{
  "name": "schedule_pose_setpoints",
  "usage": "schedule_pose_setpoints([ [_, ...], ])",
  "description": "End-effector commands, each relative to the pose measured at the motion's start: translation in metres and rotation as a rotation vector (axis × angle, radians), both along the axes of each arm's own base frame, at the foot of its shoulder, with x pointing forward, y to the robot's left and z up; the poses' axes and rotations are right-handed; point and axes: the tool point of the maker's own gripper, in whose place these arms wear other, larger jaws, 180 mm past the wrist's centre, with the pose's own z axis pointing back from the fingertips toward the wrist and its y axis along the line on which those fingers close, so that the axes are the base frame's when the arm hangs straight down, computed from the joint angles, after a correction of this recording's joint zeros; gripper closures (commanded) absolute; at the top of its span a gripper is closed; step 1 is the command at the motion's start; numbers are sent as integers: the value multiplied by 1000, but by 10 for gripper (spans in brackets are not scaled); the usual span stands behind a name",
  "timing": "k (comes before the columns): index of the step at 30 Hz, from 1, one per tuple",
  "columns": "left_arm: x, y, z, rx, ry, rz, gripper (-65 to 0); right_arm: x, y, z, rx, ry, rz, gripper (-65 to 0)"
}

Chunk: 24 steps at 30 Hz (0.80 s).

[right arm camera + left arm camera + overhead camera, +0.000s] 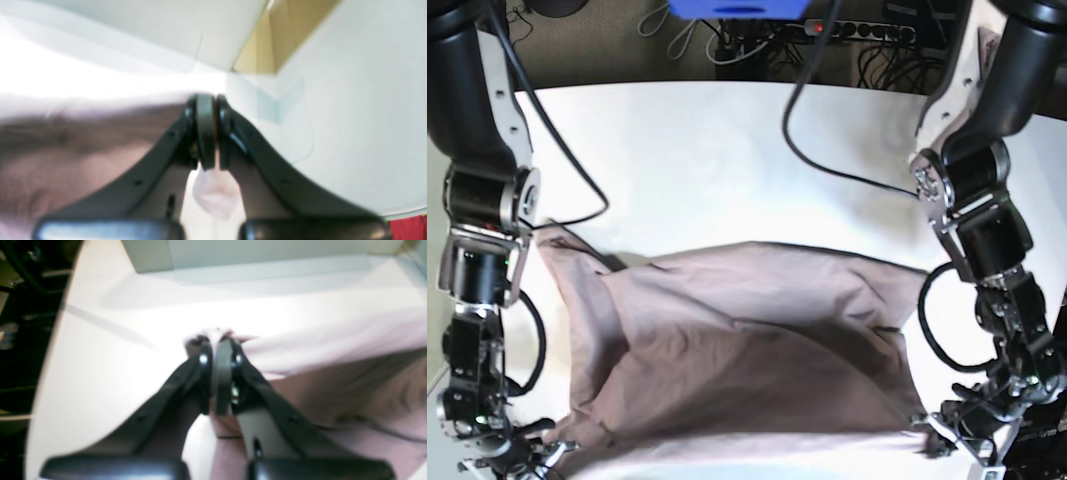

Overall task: Layout the t-shirt on the table in an organized manner, then fold the t-shirt properly
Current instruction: 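Lift the shoulder edge with both grippers and fold it over the hem, then release the folded edge and raise both grippers away from the shirt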

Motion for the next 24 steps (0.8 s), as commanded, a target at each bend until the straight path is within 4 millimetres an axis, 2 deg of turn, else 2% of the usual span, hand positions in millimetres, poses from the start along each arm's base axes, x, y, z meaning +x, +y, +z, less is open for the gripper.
schedule_pose_setpoints([
  [1,11,2,36,-6,-97,-1,-11,7,0,36,-3,-89,2,0],
  [3,12,3,31,-15,-90,-1,-59,8,2,34,-14,-84,2,-40],
  [5,12,7,23,-18,-67,2,-133,9,8,32,-24,-81,7,-123],
  [8,12,11,16,-23,-41,4,-238,9,5,26,-71,-58,-6,-273],
  [11,12,12,17,-29,-44,5,-246,7,4,23,-81,-50,-11,-356],
  [14,8,19,19,-8,-45,8,-246,-2,-5,10,-97,-15,-33,-357],
  [16,-2,24,8,21,-2,15,-246,-15,-15,1,-130,4,-54,-358],
  [17,-6,26,9,40,4,21,-246,-23,-19,-4,-148,13,-63,-358],
  [19,-22,32,-3,83,34,34,-247,-46,-23,-24,-190,45,-76,-360],
  [22,-46,36,-22,133,65,47,-247,-78,-17,-55,-228,83,-63,-361],
  [24,-65,37,-45,154,99,48,-248,-103,-12,-77,-251,111,-47,-361],
])
